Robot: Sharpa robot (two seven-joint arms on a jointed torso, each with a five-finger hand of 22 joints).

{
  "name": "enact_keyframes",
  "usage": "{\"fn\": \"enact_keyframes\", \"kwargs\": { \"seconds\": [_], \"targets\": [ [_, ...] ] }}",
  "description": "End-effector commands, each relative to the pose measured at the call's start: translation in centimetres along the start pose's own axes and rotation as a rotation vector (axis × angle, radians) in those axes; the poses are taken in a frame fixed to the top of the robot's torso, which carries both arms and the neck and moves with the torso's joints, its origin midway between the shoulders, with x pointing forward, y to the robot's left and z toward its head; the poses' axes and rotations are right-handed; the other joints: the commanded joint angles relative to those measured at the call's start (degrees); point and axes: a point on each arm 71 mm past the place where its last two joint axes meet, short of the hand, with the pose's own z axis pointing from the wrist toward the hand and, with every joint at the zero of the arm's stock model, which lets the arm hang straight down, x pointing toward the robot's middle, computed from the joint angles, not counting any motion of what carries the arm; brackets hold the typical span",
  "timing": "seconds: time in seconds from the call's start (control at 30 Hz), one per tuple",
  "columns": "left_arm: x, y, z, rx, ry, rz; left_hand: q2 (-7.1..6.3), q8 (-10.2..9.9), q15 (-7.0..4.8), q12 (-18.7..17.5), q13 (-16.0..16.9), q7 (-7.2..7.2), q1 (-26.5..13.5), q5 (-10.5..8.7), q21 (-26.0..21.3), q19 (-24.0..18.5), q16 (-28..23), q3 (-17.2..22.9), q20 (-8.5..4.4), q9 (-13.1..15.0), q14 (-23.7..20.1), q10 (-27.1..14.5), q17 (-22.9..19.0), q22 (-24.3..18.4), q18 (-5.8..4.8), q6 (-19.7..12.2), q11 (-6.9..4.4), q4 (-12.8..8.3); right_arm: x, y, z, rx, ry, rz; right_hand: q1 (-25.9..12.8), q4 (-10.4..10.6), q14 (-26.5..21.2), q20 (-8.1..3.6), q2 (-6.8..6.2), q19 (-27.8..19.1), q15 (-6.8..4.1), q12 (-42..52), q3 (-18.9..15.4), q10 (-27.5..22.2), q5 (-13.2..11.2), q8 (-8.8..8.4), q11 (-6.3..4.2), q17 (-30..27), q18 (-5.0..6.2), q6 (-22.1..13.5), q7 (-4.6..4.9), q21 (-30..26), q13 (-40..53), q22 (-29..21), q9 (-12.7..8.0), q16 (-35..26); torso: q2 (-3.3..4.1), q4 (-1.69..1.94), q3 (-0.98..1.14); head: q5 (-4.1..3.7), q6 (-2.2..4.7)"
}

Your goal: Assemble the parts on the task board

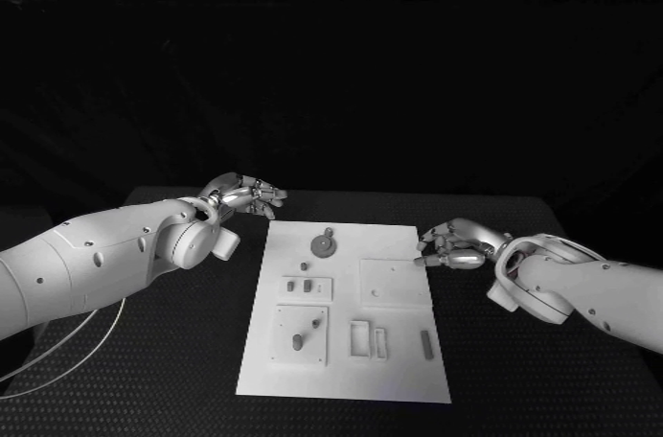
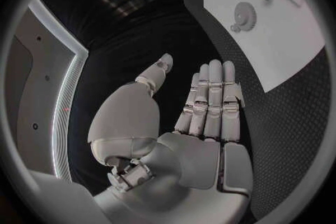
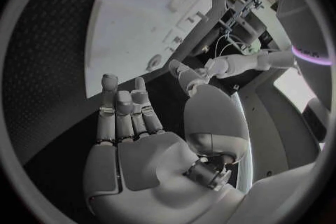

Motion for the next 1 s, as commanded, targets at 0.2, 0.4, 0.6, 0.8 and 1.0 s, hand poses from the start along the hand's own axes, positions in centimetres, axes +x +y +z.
{"fn": "enact_keyframes", "kwargs": {
  "seconds": [0.2, 0.4, 0.6, 0.8, 1.0],
  "targets": [
    [-0.6, -0.1, 0.1, 0.022, -0.037, -0.030, 0.34, 0.44, 0.33, 0.23, 0.09, -0.26, -0.06, -0.23, -0.34, -0.06, -0.38, -0.18, 0.30, 0.05, -0.23, 0.18, 0.09, 0.08, 0.08, 0.37, -0.34, 0.03, -3.2, -3.4, -0.1, 0.113, -0.164, 0.347, -0.47, -4.93, 0.02, 3.18, 3.17, -4.60, 0.00, -11.61, 0.07, 1.65, 0.12, -0.08, -0.13, -9.38, 0.40, 1.94, 0.73, -7.20, -8.93, -3.49, -0.71, -11.73, 0.09, 0.04, 0.08, -0.68, 0.63],
    [-0.6, -0.1, 0.1, 0.024, -0.036, -0.030, 0.35, 0.45, 0.33, 0.25, 0.10, -0.28, -0.07, -0.23, -0.35, -0.05, -0.39, -0.19, 0.30, 0.05, -0.23, 0.22, 0.10, 0.09, 0.08, 0.39, -0.36, 0.03, -2.6, -2.6, 0.1, 0.094, -0.126, 0.318, -0.10, -6.04, 1.09, 3.28, 3.32, -3.36, -0.27, -10.81, -0.18, 2.73, 0.10, -0.04, -0.21, -9.28, 0.73, 2.34, 0.70, -6.54, -8.91, -3.05, -0.83, -10.68, 0.12, 0.01, 0.08, -0.70, 0.45],
    [-0.5, -0.2, 0.1, 0.025, -0.031, -0.031, 0.36, 0.46, 0.33, 0.26, 0.11, -0.29, -0.05, -0.23, -0.35, -0.05, -0.40, -0.19, 0.30, 0.05, -0.22, 0.23, 0.12, 0.10, 0.08, 0.40, -0.37, 0.02, -2.5, -2.7, -0.2, 0.108, -0.119, 0.229, 1.08, -6.79, 3.62, 1.28, 2.98, 1.04, -1.44, -4.40, -0.96, 4.72, 0.10, 0.78, -1.23, -6.65, 0.73, 4.31, -0.24, -2.16, -4.87, -0.29, -0.42, -3.81, 0.11, 0.09, 0.01, -0.96, 0.21],
    [-0.6, -0.1, 0.1, 0.024, -0.033, -0.031, 0.36, 0.47, 0.33, 0.26, 0.11, -0.30, -0.01, -0.23, -0.36, -0.05, -0.41, -0.18, 0.29, 0.05, -0.22, 0.24, 0.13, 0.11, 0.09, 0.41, -0.38, -0.02, -2.6, -3.3, -0.6, 0.129, -0.081, 0.165, 1.40, -6.75, 5.03, -0.97, 2.89, 4.30, -2.63, -0.44, -1.10, 6.04, 0.13, 2.09, -2.40, -4.63, 0.73, 6.87, -1.45, 1.11, -1.72, 1.69, 1.01, 1.51, 0.10, 0.13, -0.04, -1.04, 0.00],
    [-0.6, -0.1, 0.1, 0.024, -0.031, -0.031, 0.36, 0.48, 0.33, 0.27, 0.12, -0.30, 0.02, -0.23, -0.37, -0.04, -0.42, -0.18, 0.29, 0.04, -0.22, 0.26, 0.15, 0.12, 0.09, 0.43, -0.39, -0.04, -2.2, -3.1, -0.7, 0.124, -0.050, 0.155, 1.31, -6.75, 5.09, -1.15, 2.85, 4.47, -2.72, -0.33, -1.04, 6.17, 0.14, 2.15, -2.48, -4.58, 0.73, 7.05, -1.53, 1.25, -1.53, 1.80, 1.17, 1.74, 0.11, 0.03, 0.02, -1.01, -0.06]
  ]
}}
